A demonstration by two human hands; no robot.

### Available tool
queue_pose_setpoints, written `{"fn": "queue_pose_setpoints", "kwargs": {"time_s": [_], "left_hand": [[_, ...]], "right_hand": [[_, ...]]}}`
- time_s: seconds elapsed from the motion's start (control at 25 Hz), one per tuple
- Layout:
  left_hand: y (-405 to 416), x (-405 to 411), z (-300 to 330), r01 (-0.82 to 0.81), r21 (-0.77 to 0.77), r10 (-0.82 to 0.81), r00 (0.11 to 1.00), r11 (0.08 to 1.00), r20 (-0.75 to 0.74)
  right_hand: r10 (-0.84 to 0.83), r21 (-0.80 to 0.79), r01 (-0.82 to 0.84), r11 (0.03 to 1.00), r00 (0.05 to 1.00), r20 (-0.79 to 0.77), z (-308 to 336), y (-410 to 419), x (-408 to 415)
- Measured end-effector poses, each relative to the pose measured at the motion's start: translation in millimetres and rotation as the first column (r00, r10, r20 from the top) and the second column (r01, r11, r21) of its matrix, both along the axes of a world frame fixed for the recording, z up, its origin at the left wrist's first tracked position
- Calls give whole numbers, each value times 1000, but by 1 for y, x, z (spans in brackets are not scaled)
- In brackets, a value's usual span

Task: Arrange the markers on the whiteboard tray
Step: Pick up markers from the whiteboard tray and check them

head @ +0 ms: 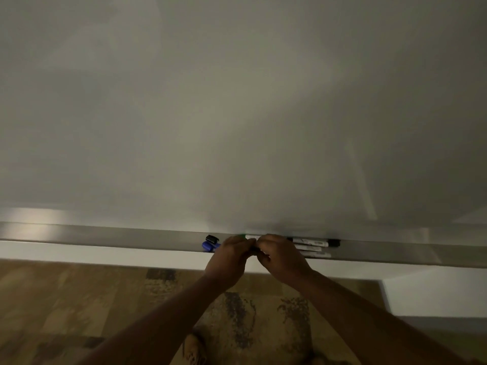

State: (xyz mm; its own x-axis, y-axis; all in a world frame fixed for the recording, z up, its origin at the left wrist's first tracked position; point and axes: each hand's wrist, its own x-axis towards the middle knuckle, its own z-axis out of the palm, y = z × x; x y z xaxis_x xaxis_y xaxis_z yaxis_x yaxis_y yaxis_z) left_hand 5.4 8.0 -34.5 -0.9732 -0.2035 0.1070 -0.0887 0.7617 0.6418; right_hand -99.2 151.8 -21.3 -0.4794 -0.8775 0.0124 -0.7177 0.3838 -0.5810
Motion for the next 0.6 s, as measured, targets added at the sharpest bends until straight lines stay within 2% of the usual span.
{"fn": "queue_pose_setpoints", "kwargs": {"time_s": [0.12, 0.2, 0.32, 0.48, 0.6], "left_hand": [[-13, 6, -5, -144, -35, 146, 987, 989, 64], [-18, 6, -9, -230, -54, 236, 961, 972, 145], [-21, -1, -12, -323, -36, 321, 909, 946, 264], [-19, -11, -14, -422, 153, 339, 858, 893, 386], [-20, -14, -14, -518, 334, 374, 832, 787, 410]], "right_hand": [[-88, 95, 95, 991, 994, -66, -3, -5, 2], [-149, 220, 194, 956, 967, -206, -3, -4, -2], [-104, 394, 248, 885, 930, -352, 0, -1, -6], [-62, 452, 256, 855, 914, -400, -3, -3, -5], [-61, 452, 251, 856, 917, -395, -7, -4, -4]]}}
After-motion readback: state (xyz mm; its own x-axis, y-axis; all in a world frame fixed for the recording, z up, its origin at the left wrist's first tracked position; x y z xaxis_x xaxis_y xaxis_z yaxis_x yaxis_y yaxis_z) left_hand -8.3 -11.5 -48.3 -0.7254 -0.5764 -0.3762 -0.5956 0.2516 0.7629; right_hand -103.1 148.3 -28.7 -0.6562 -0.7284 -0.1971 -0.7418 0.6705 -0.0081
